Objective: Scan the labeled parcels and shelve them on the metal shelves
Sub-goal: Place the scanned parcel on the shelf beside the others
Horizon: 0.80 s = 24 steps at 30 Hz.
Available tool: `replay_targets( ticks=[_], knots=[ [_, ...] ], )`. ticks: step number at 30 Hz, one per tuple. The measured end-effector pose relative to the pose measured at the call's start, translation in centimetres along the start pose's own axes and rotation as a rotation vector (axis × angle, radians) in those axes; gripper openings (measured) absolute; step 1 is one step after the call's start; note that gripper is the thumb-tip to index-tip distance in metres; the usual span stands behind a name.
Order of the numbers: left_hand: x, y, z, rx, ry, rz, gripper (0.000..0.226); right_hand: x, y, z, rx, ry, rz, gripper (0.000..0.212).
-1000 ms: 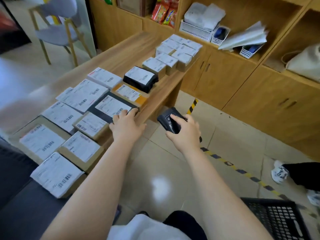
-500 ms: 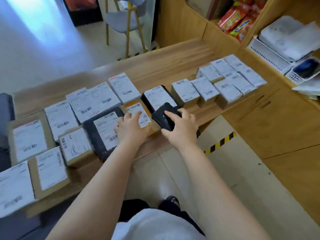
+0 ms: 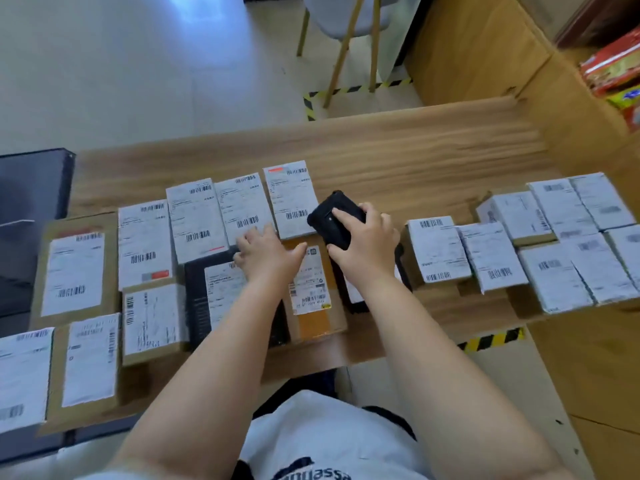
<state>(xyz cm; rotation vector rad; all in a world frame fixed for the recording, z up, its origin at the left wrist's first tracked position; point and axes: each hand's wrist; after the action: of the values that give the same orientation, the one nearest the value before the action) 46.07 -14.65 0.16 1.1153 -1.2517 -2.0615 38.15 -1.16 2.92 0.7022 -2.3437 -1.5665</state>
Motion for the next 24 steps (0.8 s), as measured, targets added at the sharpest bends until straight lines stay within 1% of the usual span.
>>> replay_targets(
  ticks=[2,4,7,9,12,14,17,19,21,24],
  knots=[
    [2.1,0.0,1.2,-0.007,0.054,-0.039,0.094,2.4,-0.2,-0.2,-0.006,0.027,-0.021,0.060],
    [3.9,0.0,2.9,-0.054,0.117,-0.120,0.108,4.3,-0.4,-0.5,0.005,0.035,-0.040,0.060],
    [6.1,0.0,5.5,-0.095,0.253,-0.231,0.116,6.6,-0.8,-0.6,0.037,0.050,-0.082,0.061],
    [7.4,-0.4,6.5,-0.116,0.310,-0.250,0.119,8.1,-0.8,-0.3,0.054,0.054,-0.117,0.062],
    [8.4,-1.7,6.9,-0.116,0.316,-0.198,0.130,10.6,-0.6,0.7,0.098,0.046,-0.140,0.061],
    [8.4,-2.4,7.3,-0.132,0.310,-0.123,0.129,12.2,-0.3,1.5,0.135,0.032,-0.144,0.058],
    [8.3,-2.6,8.6,-0.213,0.280,-0.023,0.122,14.3,0.4,2.8,0.177,0.034,-0.154,0.057],
    [8.4,-2.5,9.7,-0.207,0.263,-0.025,0.121,15.6,0.9,3.7,0.197,0.046,-0.174,0.057],
    [8.5,-2.2,10.8,-0.126,0.268,-0.050,0.118,16.6,1.5,4.7,0.210,0.060,-0.191,0.058],
    [8.4,-1.4,11.6,-0.065,0.263,-0.053,0.100,17.6,2.5,6.1,0.239,0.068,-0.196,0.058]
  ],
)
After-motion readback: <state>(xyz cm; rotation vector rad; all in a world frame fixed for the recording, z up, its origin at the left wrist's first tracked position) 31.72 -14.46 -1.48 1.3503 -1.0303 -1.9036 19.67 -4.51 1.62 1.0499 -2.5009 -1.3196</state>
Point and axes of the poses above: each hand's wrist, its own x-axis towards the middle knuckle, its own y-axis out of the back of the hand, z = x × y, and after that the axes turned 2 degrees about -z, right-handed
